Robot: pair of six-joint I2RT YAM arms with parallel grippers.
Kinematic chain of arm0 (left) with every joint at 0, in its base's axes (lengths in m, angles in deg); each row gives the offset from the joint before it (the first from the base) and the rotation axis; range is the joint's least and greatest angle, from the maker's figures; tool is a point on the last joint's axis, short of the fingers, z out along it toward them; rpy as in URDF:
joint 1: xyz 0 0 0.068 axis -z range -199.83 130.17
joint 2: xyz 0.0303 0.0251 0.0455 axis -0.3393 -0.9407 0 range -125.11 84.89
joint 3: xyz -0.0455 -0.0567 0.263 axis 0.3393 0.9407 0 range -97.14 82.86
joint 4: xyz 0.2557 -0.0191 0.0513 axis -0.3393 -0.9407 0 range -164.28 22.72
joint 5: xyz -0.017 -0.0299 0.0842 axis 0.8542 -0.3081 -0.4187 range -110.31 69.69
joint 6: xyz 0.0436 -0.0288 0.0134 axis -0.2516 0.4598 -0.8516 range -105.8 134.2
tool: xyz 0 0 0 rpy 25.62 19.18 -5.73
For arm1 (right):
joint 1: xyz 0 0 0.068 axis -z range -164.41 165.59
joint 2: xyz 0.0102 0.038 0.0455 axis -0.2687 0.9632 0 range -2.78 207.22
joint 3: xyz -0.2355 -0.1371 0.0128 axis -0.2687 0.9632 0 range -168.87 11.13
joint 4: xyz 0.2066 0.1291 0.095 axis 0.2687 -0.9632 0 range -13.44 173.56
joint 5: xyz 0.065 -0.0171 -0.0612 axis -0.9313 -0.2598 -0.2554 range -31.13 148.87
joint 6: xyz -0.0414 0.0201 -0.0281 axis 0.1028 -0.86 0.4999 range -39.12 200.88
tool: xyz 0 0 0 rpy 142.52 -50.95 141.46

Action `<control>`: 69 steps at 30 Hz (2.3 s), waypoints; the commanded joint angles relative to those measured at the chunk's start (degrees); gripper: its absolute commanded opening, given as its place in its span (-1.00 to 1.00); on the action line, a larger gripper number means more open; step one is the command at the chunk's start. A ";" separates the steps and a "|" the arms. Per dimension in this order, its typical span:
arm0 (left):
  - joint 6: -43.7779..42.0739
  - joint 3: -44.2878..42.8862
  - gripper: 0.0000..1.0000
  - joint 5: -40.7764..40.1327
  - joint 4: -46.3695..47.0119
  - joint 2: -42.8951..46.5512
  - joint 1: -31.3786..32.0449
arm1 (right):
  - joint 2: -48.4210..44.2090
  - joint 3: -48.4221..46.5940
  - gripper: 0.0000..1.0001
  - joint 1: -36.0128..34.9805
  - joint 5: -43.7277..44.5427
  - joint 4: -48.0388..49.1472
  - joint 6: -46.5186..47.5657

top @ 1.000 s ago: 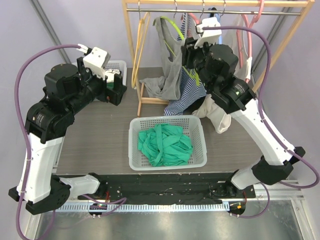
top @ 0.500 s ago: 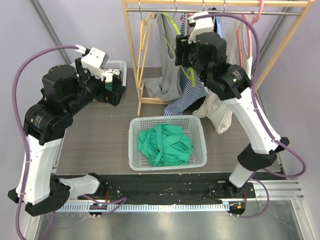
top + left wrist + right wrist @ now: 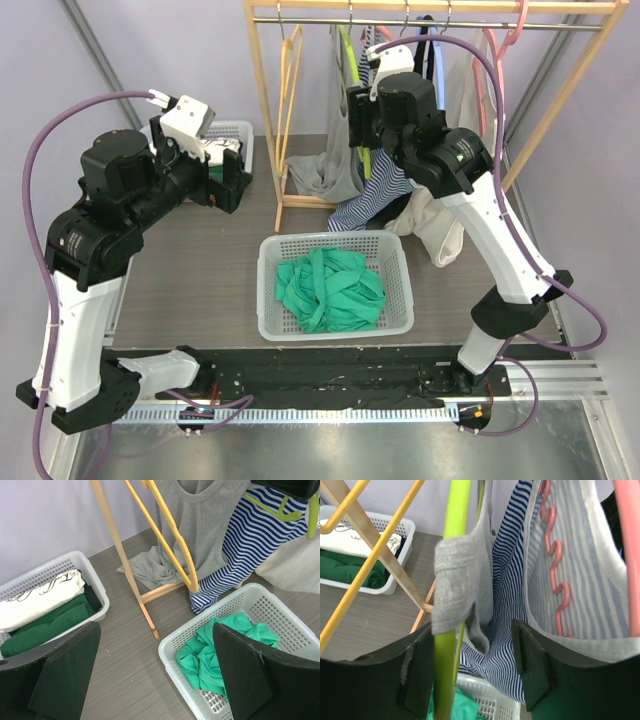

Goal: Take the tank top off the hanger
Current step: Pick up the hanger from the clothesline.

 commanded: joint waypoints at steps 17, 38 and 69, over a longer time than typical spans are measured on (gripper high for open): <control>1.15 -0.12 0.99 2.08 0.56 2.02 -1.25 | -5.99 8.77 -0.98 -0.16 0.19 15.98 5.20; 0.09 0.40 0.99 0.67 0.74 2.29 -1.25 | -12.41 18.88 -0.98 -1.22 3.19 36.66 9.25; -2.27 2.14 0.99 -3.27 8.09 -4.92 -1.33 | -35.52 28.64 -0.98 -4.03 -12.36 11.78 -0.33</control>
